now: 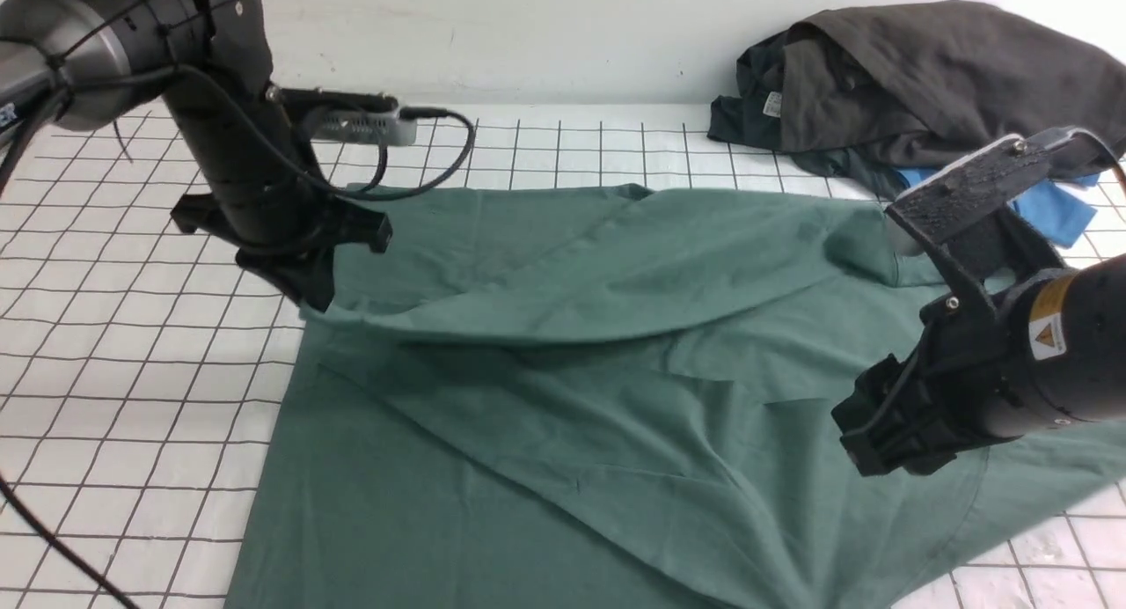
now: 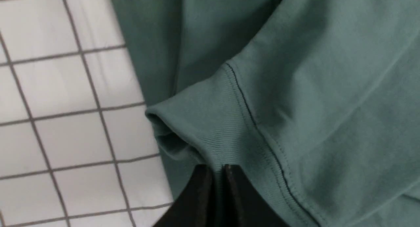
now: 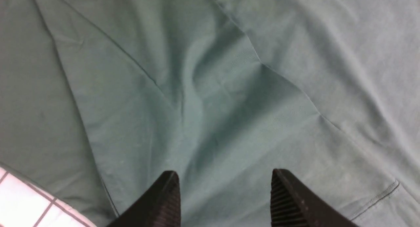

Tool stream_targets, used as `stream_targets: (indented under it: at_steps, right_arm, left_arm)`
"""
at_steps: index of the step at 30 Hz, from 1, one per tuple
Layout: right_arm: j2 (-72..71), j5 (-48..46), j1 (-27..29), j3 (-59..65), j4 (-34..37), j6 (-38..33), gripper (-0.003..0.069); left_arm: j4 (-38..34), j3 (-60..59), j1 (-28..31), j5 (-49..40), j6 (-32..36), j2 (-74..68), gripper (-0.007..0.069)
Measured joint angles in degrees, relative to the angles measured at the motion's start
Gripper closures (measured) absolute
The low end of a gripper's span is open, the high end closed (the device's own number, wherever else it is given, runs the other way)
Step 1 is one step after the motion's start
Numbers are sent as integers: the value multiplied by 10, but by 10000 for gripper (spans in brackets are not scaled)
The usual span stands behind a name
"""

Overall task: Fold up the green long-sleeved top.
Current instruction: Use the left arm to drag and drop the cuff onto the cuff closest to the left arm

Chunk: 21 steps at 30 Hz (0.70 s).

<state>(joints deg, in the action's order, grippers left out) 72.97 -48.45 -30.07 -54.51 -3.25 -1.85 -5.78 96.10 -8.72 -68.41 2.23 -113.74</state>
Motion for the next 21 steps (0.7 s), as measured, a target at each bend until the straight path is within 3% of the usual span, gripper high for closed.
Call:
stream_targets:
  at_steps: [7,10,16,21]
  right_arm:
    - [0,2,0,0,-2,-2,303]
    - [0,-8,0,0,-1,-12,303]
    - [0,-25,0,0,32,-58,303]
    - [0,-39,0,0,96,-132,303]
  left_arm:
    - [16,-60,-22,53,30,9,543]
    - [21,-63,-37,36,48,11,400]
    - [28,-96,-59,-4,52,56,186]
    - [30,-238,-120,-2,127,138,169]
